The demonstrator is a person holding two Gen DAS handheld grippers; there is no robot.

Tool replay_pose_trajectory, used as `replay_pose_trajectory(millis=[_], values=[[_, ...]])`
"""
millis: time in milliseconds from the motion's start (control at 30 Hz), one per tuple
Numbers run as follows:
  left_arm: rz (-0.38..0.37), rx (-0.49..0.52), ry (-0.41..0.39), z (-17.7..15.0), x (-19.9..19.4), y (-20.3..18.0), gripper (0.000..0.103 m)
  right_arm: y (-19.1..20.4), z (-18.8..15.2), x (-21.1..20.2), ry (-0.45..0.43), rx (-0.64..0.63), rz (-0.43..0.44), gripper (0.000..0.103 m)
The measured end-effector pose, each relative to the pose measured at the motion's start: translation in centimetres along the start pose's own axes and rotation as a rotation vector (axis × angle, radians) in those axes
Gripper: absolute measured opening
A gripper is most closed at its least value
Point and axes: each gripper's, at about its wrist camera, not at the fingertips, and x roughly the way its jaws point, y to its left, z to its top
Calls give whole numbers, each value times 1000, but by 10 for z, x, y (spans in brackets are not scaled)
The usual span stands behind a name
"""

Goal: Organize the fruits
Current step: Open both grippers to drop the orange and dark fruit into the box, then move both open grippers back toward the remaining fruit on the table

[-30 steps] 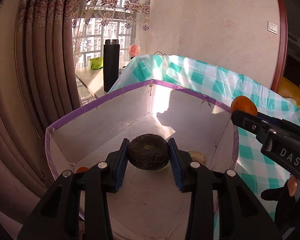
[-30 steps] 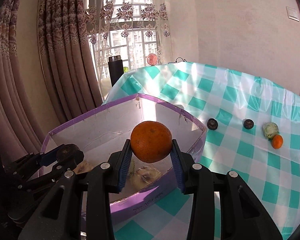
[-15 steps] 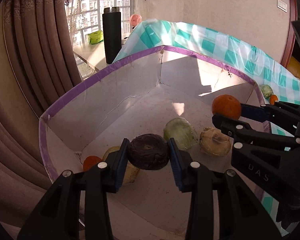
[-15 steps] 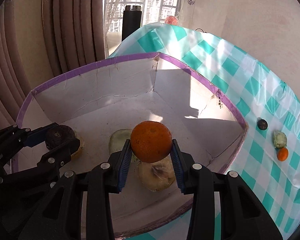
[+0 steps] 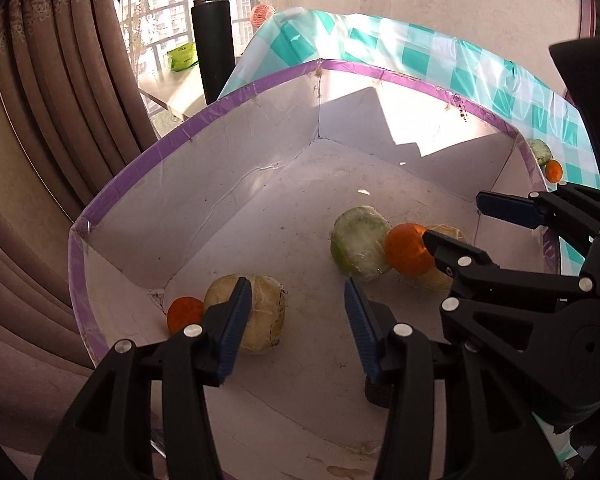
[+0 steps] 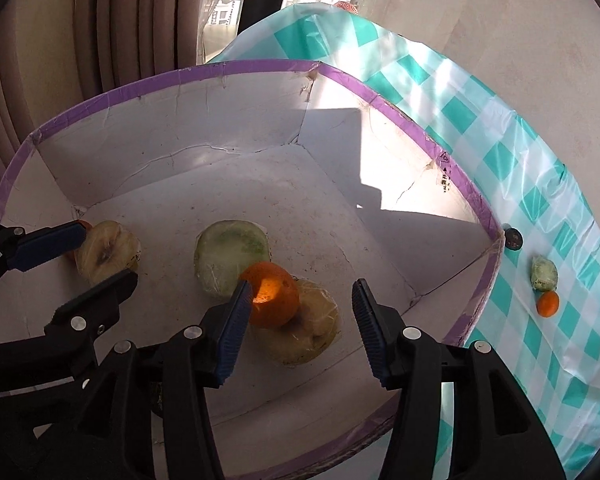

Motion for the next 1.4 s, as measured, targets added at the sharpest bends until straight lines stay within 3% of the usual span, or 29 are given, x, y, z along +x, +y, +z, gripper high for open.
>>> replay_pose_trajectory(millis=[433,500,533,567,633,767,900,1167,1400], values=[[3,-6,-2,1,0,1,52,-4,-6,-10,-92,24,36,51],[1,-6,-14,1,-2,1,58,-9,-10,-21,-157,42,6,54],[8,-6,-27,1,-5,1,68,-15,-13,-27,-194,64,-18,60],[27,1,-43,1,-8,-1,84,-25,-16,-36,-240,101,-14,64],[72,-5,-117,0,-21,-4,101,-50,-27,-53,-345,198,31,85],[115,33,-138,1,-29,-21,101,-103,-58,-73,-448,359,17,86],[164,92,-168,0,-41,-44,101,-157,-97,-70,-434,483,-59,86],[9,261,-237,-3,-71,-134,101,-250,-182,-50,-345,735,-187,86],[-151,371,-311,-13,-72,-225,101,-290,-224,-30,-255,816,-269,86]])
